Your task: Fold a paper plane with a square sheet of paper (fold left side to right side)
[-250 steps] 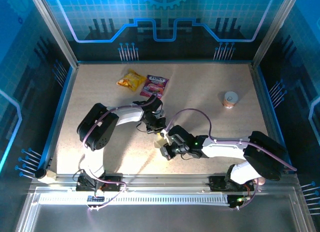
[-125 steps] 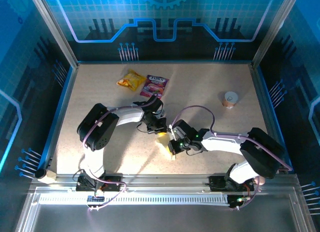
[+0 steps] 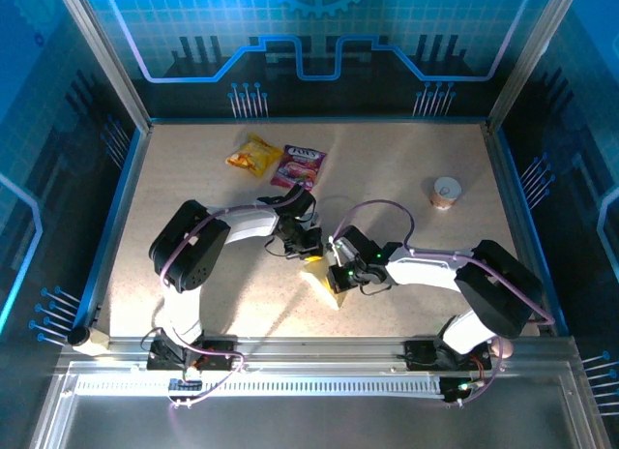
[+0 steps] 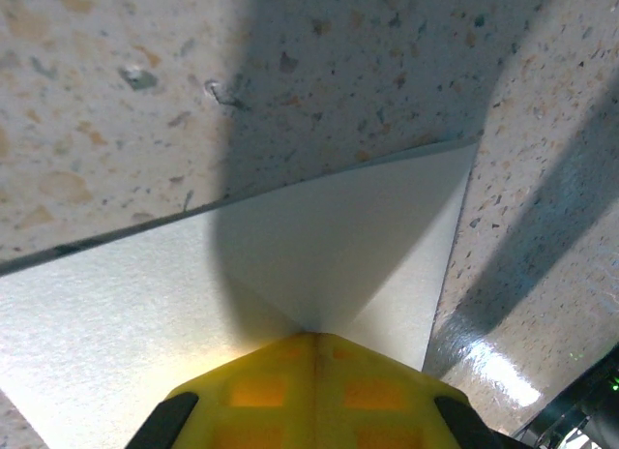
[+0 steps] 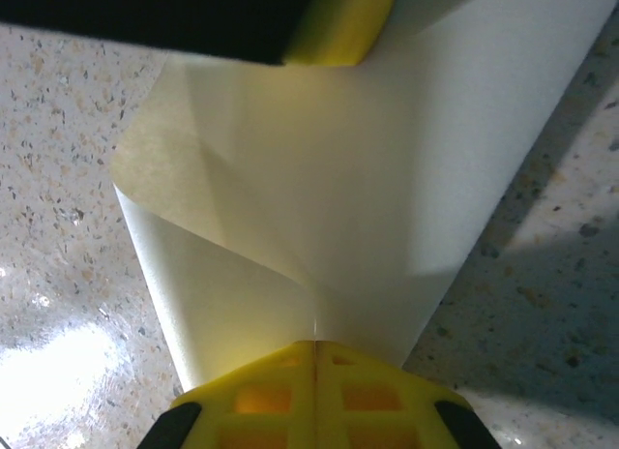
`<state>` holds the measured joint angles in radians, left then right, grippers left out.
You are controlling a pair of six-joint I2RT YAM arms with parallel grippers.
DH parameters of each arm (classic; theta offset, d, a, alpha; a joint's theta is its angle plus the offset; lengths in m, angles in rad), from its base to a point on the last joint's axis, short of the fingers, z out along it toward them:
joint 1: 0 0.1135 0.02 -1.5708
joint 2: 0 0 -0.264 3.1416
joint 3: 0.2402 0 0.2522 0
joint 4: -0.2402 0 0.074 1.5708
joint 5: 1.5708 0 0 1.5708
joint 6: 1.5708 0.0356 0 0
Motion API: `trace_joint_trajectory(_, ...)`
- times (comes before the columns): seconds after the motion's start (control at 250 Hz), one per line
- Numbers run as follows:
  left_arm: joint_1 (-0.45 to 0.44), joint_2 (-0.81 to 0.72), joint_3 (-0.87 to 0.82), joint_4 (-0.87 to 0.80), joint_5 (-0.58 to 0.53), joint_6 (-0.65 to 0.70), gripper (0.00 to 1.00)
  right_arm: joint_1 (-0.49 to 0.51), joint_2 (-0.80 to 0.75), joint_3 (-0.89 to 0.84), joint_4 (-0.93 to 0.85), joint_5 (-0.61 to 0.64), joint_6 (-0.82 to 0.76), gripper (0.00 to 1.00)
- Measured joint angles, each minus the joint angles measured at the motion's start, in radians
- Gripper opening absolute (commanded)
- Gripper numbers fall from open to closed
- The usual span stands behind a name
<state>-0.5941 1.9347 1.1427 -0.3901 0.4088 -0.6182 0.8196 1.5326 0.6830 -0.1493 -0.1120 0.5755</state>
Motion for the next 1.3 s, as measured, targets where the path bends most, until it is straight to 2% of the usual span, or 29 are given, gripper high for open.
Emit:
trace_joint_trajectory(1.083,-0.001,0.0,0.0,0.0,-0.001,0.0,0.0,-0.013,0.016,0.0,0.003,0.029,-0.003,0.0)
trace_joint_trajectory(1.299,-0.004,-0.004,0.0,-0.001,-0.011,0.0,0.08,-0.014,0.02,-0.007,0.025,0.02,-0.002,0.0)
